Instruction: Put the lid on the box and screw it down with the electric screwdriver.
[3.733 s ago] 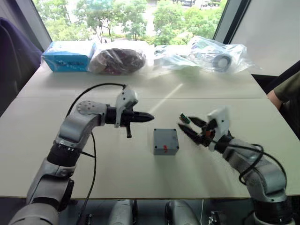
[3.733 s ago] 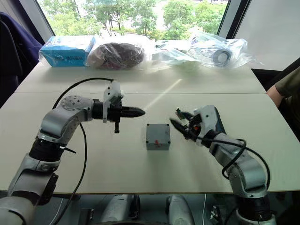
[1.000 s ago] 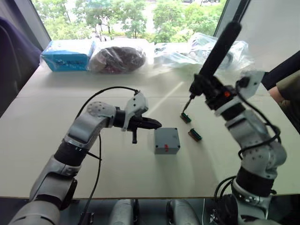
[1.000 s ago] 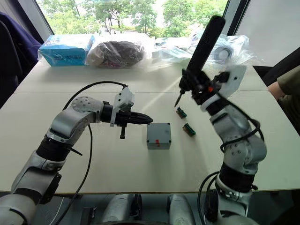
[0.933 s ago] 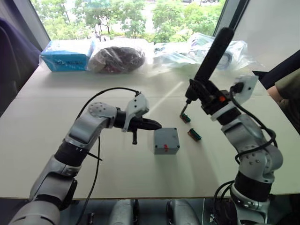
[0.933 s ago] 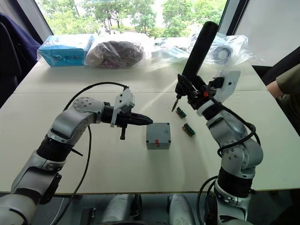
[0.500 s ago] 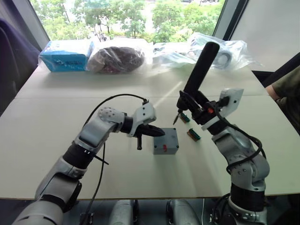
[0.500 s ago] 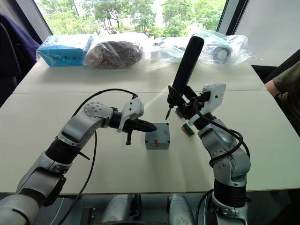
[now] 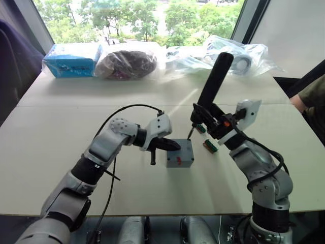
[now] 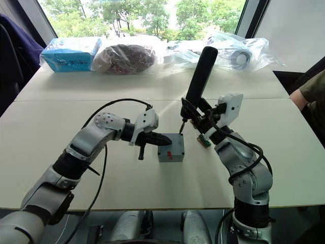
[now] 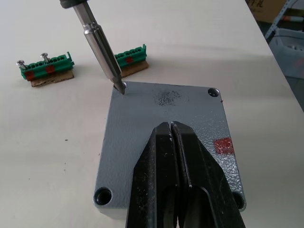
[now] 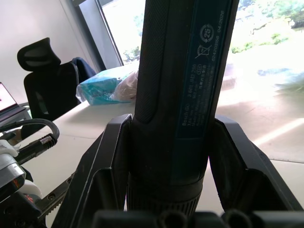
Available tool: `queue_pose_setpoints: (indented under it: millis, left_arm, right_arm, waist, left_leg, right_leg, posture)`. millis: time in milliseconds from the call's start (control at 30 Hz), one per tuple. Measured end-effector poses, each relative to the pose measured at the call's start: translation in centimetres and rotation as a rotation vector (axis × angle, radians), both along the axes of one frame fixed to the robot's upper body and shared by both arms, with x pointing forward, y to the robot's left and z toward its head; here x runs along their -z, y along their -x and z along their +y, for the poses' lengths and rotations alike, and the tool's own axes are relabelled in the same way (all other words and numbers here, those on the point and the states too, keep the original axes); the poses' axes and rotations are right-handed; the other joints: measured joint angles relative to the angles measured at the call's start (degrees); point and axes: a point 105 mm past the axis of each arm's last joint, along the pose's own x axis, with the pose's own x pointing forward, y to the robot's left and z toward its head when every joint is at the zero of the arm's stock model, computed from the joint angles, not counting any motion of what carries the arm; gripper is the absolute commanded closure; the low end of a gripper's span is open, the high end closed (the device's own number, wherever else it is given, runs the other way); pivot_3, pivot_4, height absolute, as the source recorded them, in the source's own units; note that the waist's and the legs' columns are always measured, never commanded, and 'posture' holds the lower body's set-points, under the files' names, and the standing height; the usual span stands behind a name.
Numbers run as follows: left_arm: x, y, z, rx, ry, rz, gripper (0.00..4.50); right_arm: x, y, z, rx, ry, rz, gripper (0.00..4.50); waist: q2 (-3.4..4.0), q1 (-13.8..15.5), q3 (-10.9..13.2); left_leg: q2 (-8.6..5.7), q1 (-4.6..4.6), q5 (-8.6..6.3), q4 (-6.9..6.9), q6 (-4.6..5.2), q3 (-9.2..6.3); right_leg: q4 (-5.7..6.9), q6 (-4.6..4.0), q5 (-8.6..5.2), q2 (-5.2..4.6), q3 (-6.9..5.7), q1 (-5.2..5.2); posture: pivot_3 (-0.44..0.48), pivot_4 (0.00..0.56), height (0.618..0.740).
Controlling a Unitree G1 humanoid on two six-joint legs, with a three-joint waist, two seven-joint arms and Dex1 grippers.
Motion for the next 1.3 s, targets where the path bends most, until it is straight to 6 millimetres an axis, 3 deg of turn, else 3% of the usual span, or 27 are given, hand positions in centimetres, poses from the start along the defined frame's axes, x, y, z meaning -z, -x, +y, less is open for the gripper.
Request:
queue_pose_setpoints:
  millis: [467,667,833,1000,1300]
  left_arm:
    - [0.0,0.0,0.1,-0.001,-0.003,-0.001,4.50]
    - [0.2,-0.2,0.4,-0.007,-0.025,-0.014,4.50]
    - [0.7,-0.2,0.8,-0.009,-0.031,-0.006,4.50]
    - [1.6,0.0,0.8,0.011,-0.062,-0.018,4.50]
    - [2.2,0.0,1.0,0.008,-0.081,-0.028,4.50]
  right_arm:
    - [0.6,-0.5,-0.5,0.045,0.028,-0.021,2.66]
    - [0.8,1.0,1.1,-0.027,0.130,-0.075,2.66]
    - [1.3,1.4,1.7,-0.020,0.173,-0.100,2.66]
    - [2.3,1.1,2.7,-0.022,0.266,-0.096,2.66]
    - [3.3,1.4,2.3,-0.010,0.244,-0.072,2.66]
  waist:
    - [0.00,0.07,0.00]
    - [-0.04,-0.01,-0.05]
    - [-0.25,-0.53,-0.27]
    - [-0.71,-1.14,-0.95]
    - [-1.14,-1.17,-2.26]
  left_leg:
    - [0.00,0.01,0.00,0.01,0.00,0.00]
    - [0.01,0.16,-0.01,-0.01,0.01,-0.02]
    - [0.05,0.37,-0.06,-0.01,0.09,-0.02]
    - [0.07,1.24,-0.14,-0.31,0.19,-0.05]
    - [0.07,1.39,-0.14,-0.55,0.18,-0.10]
  right_leg:
    - [0.00,0.00,0.00,0.00,0.00,0.02]
    - [-0.01,0.00,-0.01,0.03,0.00,0.13]
    - [-0.02,-0.02,-0.01,0.06,0.00,0.35]
    - [-0.15,-0.29,-0.21,0.04,-0.04,1.14]
    - [-0.18,-0.63,-0.39,-0.10,-0.02,1.23]
  posture:
    - [0.000,0.150,0.740]
    - [0.000,0.150,0.740]
    - [0.000,0.150,0.740]
    - [0.000,0.150,0.740]
    - [0.000,0.150,0.740]
